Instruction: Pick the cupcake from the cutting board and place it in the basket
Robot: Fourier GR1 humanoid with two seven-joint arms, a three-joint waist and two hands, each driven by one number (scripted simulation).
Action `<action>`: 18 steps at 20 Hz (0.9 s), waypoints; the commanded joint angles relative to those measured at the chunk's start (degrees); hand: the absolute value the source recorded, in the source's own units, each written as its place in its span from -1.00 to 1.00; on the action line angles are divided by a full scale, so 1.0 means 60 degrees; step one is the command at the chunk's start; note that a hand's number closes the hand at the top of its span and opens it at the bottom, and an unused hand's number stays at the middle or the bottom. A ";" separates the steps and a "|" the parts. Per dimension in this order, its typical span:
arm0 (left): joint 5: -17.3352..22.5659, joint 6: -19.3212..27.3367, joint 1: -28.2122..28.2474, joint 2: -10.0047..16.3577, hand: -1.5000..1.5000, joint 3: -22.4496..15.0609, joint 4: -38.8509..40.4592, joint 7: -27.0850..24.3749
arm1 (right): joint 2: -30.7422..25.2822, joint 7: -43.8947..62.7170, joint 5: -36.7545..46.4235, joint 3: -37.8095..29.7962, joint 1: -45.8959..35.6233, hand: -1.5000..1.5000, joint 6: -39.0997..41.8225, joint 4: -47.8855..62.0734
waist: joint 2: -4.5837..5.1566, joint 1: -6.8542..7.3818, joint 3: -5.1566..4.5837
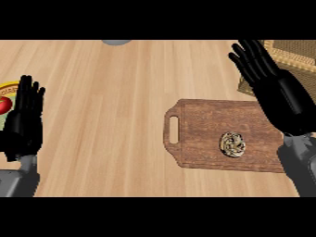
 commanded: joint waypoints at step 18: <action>-0.0936 -0.2872 -0.0886 0.1339 0.00 -0.1591 0.0037 0.0678 | -0.0364 -0.4010 0.5763 0.1579 0.2942 -1.00 -0.0050 0.0282 | 0.0016 -0.0232 -0.0187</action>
